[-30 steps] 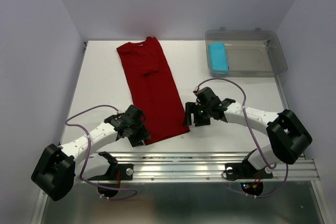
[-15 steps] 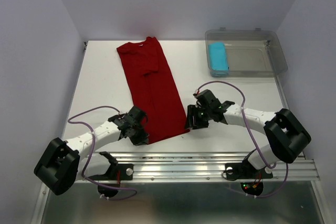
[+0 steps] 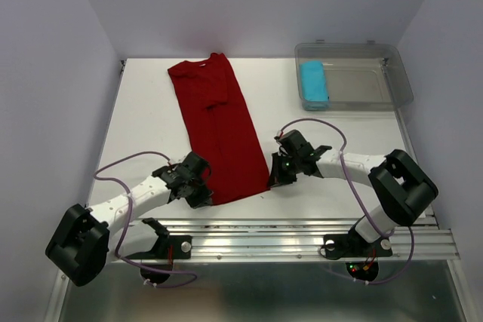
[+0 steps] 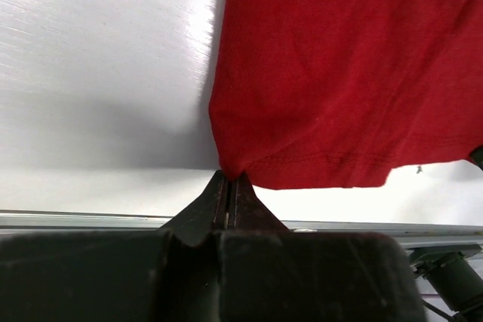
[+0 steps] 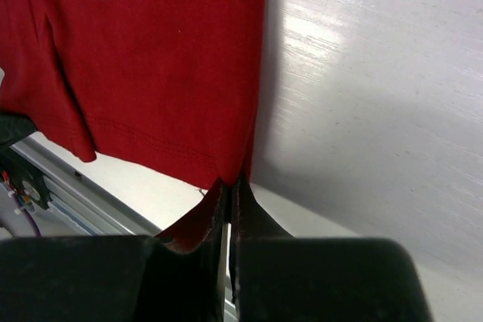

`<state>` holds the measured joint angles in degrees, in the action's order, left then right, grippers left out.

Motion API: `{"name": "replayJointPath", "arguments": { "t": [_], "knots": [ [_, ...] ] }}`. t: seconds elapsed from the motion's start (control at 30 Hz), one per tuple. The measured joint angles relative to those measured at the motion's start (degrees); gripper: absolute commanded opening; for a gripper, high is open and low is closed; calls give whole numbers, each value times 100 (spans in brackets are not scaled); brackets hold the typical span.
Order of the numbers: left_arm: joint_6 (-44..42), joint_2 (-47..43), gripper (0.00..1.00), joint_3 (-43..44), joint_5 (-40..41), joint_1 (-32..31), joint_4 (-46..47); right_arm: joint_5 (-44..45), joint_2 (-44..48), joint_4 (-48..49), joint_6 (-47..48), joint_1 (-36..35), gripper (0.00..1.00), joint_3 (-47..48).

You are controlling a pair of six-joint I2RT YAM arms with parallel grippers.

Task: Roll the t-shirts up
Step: Roll the T-shirt to the center of the board.

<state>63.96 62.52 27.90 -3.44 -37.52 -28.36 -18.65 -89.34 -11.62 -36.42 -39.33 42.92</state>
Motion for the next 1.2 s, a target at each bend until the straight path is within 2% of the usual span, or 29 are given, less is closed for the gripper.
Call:
{"name": "replayJointPath", "arguments": {
  "t": [0.23,0.57,0.93,1.2],
  "knots": [
    [205,-503,0,48,94,0,-17,341,461,33,-120,0,1,2],
    [367,-527,0,739,551,15,-273,1027,708,98,-243,0,1,378],
    [457,-321,0,839,688,492,-181,1486,61,166,-243,26,1,1182],
    [313,391,0,1180,704,957,17,1526,-608,175,-177,107,1,1714]
  ]
}}
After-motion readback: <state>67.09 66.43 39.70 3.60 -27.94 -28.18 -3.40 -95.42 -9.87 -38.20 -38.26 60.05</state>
